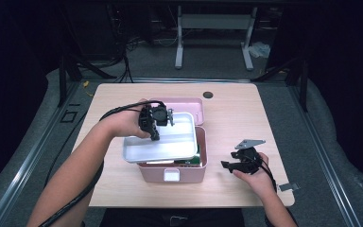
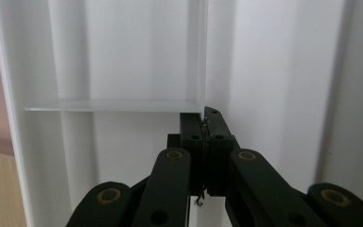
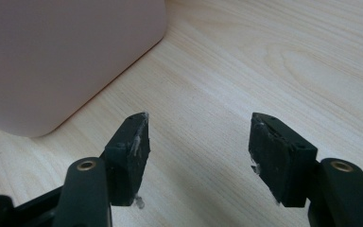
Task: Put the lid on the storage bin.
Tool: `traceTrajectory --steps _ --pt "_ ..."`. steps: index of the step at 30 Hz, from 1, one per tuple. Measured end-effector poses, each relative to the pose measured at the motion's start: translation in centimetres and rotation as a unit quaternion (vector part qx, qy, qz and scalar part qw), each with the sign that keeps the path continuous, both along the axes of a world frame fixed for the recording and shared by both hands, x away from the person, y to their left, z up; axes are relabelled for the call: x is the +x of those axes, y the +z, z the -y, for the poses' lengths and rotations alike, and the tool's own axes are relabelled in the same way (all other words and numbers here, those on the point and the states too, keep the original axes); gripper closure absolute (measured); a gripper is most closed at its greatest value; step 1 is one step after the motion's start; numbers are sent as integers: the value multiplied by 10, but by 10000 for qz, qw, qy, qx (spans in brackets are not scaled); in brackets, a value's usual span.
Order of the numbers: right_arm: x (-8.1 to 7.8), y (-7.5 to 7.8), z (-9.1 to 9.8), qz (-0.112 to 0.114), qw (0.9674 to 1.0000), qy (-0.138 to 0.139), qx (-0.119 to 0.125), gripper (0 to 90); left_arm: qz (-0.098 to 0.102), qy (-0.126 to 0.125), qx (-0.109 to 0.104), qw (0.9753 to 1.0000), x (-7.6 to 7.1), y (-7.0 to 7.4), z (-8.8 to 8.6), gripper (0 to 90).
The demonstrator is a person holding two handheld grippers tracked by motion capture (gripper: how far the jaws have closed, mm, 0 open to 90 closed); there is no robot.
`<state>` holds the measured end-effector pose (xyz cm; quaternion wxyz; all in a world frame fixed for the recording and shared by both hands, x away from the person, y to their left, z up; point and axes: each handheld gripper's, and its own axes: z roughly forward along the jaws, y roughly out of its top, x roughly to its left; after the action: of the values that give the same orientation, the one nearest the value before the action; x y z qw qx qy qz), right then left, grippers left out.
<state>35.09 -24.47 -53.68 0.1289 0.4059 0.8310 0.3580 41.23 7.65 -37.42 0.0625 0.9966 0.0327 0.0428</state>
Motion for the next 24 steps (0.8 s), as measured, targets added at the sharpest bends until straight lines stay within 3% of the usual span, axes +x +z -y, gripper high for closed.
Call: traceTrajectory --steps 14,24 --pt "1 0 0 4 10000 34 29 385 -70 -237 -4 9997 -4 -5 24 891" --pt "0 0 0 -3 10000 24 21 385 -113 -292 9 9995 -3 -14 29 891"
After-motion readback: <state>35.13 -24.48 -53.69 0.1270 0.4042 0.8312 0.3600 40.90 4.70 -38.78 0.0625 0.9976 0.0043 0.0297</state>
